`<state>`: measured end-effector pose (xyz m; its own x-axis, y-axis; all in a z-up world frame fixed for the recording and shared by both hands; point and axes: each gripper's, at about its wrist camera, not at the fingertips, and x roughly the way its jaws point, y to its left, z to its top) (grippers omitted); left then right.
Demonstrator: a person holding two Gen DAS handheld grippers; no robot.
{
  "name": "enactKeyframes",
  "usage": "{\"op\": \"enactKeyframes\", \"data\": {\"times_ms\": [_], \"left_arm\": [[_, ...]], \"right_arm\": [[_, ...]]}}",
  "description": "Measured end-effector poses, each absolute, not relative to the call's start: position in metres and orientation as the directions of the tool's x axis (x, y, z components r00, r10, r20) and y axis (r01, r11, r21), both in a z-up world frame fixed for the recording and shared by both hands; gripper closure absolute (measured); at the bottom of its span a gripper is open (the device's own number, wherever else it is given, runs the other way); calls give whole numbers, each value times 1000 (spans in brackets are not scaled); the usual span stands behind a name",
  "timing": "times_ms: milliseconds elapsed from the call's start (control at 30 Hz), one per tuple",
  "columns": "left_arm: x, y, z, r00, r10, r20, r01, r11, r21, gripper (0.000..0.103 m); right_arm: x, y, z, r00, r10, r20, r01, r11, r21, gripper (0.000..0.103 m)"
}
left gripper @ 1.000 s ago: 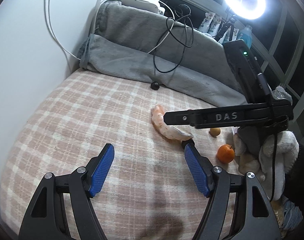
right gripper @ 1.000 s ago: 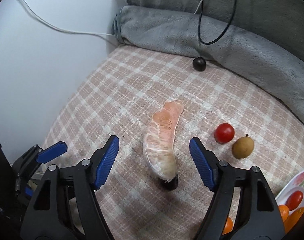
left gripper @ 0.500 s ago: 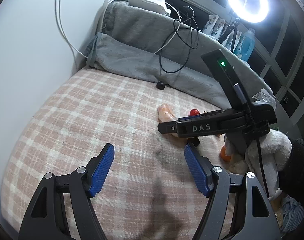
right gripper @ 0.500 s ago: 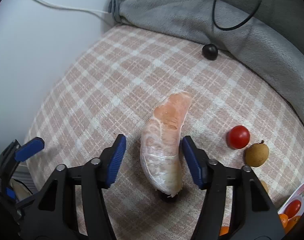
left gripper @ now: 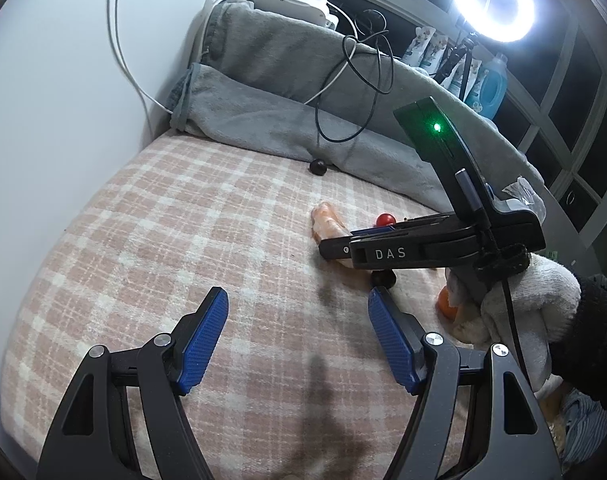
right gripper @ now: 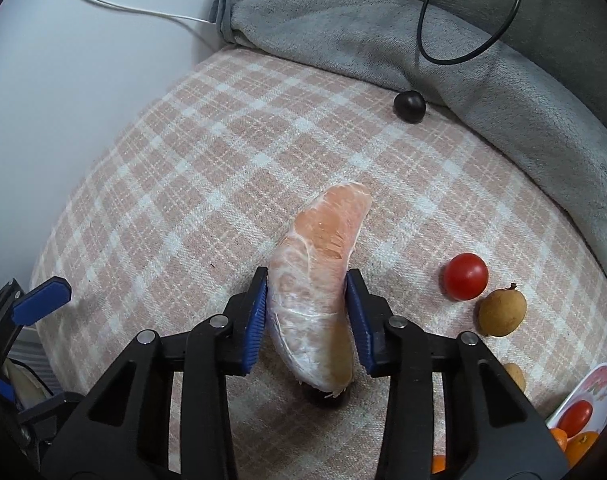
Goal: Organize fruits
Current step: 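Close the right tool on the pomelo segment and lift it, then carry the pomelo segment onto the white plate and open the right tool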
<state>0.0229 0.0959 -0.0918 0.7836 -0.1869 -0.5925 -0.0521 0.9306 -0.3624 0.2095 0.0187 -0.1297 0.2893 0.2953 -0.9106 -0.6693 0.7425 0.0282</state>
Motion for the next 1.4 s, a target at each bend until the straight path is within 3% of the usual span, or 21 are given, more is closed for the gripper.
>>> {"op": "enactKeyframes", "data": {"times_ms": [867,1400], "left_arm": [[22,66,-79,786,-190,-588,-11,947,-321,31],[22,23,-70,779,-232,-582,65,954,-294,31]], "right_arm": [[170,-63,-49,393,438,-809,-641,761,100,64],[144,-169,-28,478,406,-779,-539,836,105,64]]}}
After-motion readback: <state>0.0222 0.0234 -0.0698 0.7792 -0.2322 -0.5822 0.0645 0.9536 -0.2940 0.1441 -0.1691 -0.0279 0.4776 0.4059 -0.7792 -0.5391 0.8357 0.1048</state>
